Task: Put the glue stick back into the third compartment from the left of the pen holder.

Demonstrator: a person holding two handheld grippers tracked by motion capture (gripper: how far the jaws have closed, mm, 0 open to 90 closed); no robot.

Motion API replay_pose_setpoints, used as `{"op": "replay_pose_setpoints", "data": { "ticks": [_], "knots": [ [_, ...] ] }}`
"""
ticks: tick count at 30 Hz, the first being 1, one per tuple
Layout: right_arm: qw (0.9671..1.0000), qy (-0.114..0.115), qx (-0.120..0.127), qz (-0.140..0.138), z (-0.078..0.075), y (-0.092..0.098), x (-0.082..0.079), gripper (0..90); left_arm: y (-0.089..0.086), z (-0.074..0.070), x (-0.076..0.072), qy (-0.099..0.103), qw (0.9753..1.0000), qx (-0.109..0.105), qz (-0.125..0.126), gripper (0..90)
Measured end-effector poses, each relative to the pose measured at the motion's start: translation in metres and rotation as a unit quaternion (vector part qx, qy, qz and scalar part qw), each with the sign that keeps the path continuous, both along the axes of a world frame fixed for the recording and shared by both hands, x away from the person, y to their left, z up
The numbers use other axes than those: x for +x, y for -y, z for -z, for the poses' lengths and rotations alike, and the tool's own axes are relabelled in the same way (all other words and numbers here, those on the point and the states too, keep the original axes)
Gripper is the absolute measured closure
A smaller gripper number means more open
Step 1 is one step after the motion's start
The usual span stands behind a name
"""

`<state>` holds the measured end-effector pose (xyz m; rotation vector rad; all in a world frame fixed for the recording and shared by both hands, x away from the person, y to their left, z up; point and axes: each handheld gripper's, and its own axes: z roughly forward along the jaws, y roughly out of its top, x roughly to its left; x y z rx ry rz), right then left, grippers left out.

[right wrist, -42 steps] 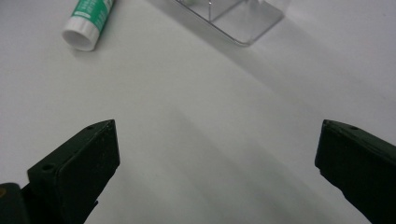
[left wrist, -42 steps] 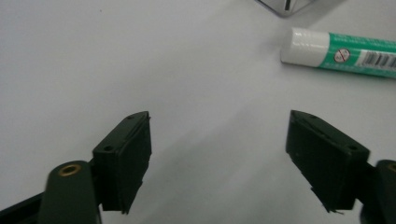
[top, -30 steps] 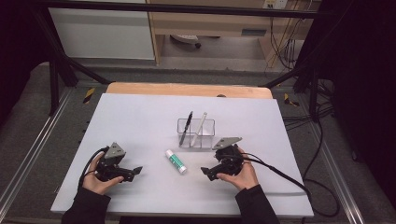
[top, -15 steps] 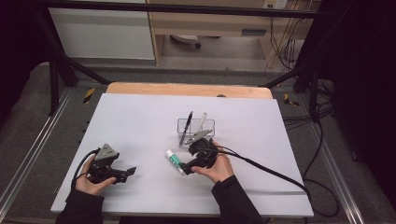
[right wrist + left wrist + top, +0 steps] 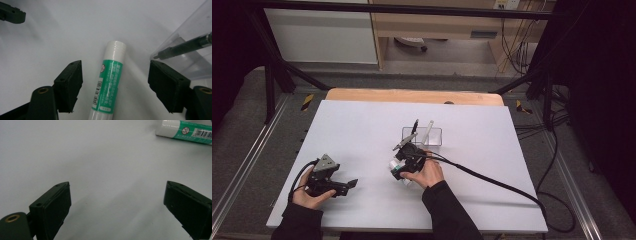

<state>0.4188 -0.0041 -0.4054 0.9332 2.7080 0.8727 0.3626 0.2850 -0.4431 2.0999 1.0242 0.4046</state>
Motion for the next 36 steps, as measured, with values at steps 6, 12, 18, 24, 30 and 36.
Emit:
{"op": "replay_pose_setpoints", "data": {
  "ticks": [6, 12, 18, 24, 30, 36],
  "knots": [
    [0.9998, -0.010, -0.019, 0.001, 0.007, -0.014, 0.009, 39.0, 0.000, 0.001, 0.000, -0.002, 1.0000, -0.002, -0.002, 7.3],
    [0.9992, -0.032, -0.019, 0.013, 0.015, -0.019, 0.015, 46.2, -0.001, 0.001, 0.000, -0.002, 1.0000, -0.003, -0.002, 7.3],
    [0.9987, -0.039, -0.028, 0.017, 0.018, -0.019, 0.017, 51.5, 0.000, 0.001, 0.001, -0.003, 1.0000, 0.000, 0.000, 7.3],
    [0.9980, -0.048, -0.036, 0.021, 0.022, -0.020, 0.017, 55.9, 0.001, 0.002, 0.001, -0.005, 1.0000, 0.002, 0.001, 7.3],
    [0.9975, -0.054, -0.037, 0.024, 0.023, -0.020, 0.017, 60.7, 0.001, 0.002, 0.001, -0.006, 1.0000, 0.002, 0.001, 7.3],
    [0.9966, -0.058, -0.047, 0.036, 0.022, -0.022, 0.017, 65.1, 0.002, 0.003, 0.001, -0.008, 1.0000, 0.004, 0.003, 7.4]
  ]
}}
